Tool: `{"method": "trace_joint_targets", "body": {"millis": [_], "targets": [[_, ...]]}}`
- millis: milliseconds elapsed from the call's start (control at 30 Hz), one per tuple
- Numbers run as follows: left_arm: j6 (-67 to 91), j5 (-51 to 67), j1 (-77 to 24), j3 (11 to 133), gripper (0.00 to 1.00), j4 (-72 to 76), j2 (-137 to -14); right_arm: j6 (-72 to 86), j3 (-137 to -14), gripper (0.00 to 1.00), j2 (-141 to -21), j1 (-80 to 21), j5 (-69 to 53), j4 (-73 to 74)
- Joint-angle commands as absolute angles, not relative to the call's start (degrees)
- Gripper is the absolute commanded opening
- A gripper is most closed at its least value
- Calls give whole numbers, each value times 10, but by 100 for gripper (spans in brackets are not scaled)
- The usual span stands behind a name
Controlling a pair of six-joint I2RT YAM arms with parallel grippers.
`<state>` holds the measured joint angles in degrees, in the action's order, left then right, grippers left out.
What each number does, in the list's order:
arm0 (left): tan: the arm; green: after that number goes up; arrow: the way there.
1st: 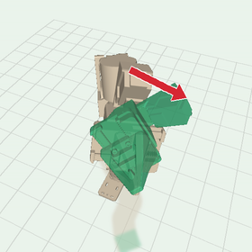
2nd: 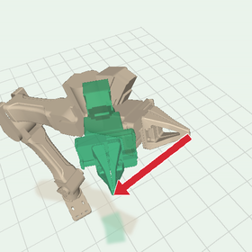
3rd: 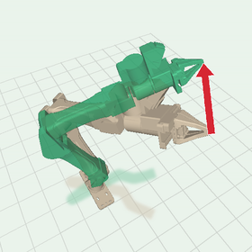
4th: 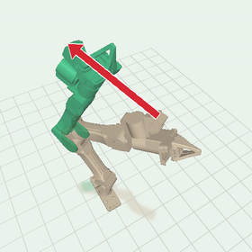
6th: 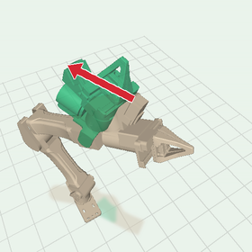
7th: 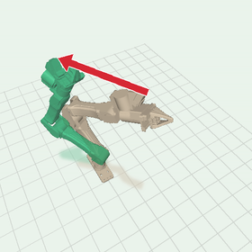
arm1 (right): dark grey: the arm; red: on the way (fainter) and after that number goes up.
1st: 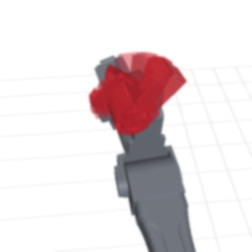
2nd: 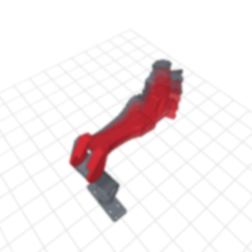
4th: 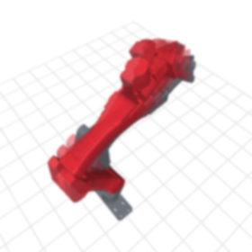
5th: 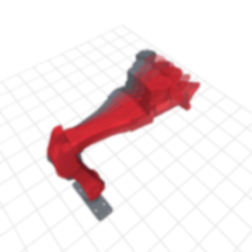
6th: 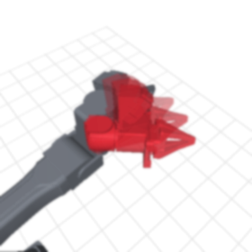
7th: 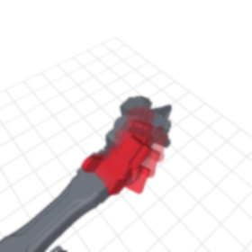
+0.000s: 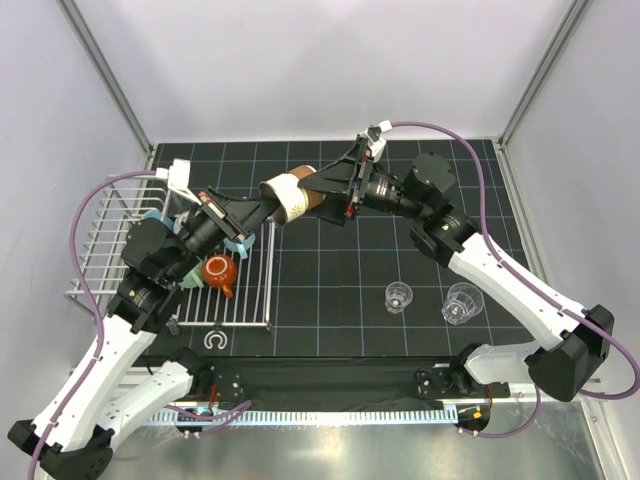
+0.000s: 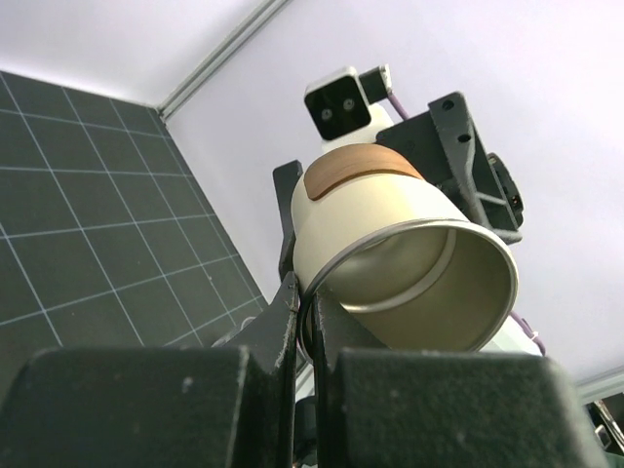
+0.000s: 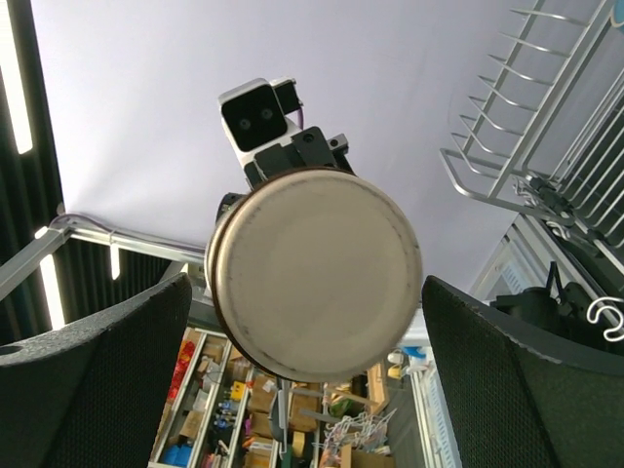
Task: Load the cups into the dish rack
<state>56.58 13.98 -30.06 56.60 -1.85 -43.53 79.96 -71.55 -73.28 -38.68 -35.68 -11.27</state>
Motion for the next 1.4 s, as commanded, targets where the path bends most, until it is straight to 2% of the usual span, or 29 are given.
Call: {"method": "trace_joint_targets", "body": {"millis": [0, 67, 133, 233, 333, 367, 433, 467, 533, 567, 600, 633, 667, 700, 767, 867, 1133, 1367], "targets": [[567, 157, -299, 563, 1, 35, -432, 834, -718, 100, -737, -390, -357, -175], [567, 158, -299, 561, 1, 35, -432, 842, -720, 100, -744, -392, -359, -189], [567, 157, -299, 557, 0, 35, -433, 852, -722, 95, -746, -393, -362, -194], [569, 160, -299, 555, 0, 39, -435, 862, -725, 85, -755, -393, -370, -207], [568, 164, -299, 554, 0, 41, -435, 861, -735, 69, -766, -395, -380, -205], [566, 163, -299, 552, 0, 40, -434, 860, -736, 57, -769, -396, -382, -206], [566, 163, -299, 549, 1, 40, -428, 860, -735, 48, -776, -396, -386, -207], [566, 163, -299, 548, 0, 34, -425, 857, -736, 39, -779, -397, -388, -207], [563, 151, -299, 550, 0, 10, -416, 838, -744, 28, -785, -397, -389, -202], [562, 142, -299, 559, 2, -41, -413, 828, -751, 17, -787, -397, -391, -184], [552, 134, -299, 563, 12, -66, -409, 812, -758, 12, -791, -397, -391, -169], [547, 109, -299, 569, 38, -94, -401, 796, -778, 7, -797, -398, -391, -154], [541, 93, -299, 581, 51, -162, -394, 757, -790, 4, -801, -398, -390, -115], [535, 77, -299, 586, 61, -191, -387, 736, -801, 4, -805, -399, -385, -90], [522, 15, -299, 593, 72, -253, -360, 675, -828, 4, -815, -399, -377, -35], [521, -43, -299, 596, 74, -344, -330, 611, -860, 4, -829, -403, -348, 52], [487, -120, -299, 653, 75, -539, -276, 438, -876, 4, -868, -426, -262, 131], [462, -127, -299, 699, 72, -585, -278, 302, -940, 4, -953, -515, -128, 203]]}}
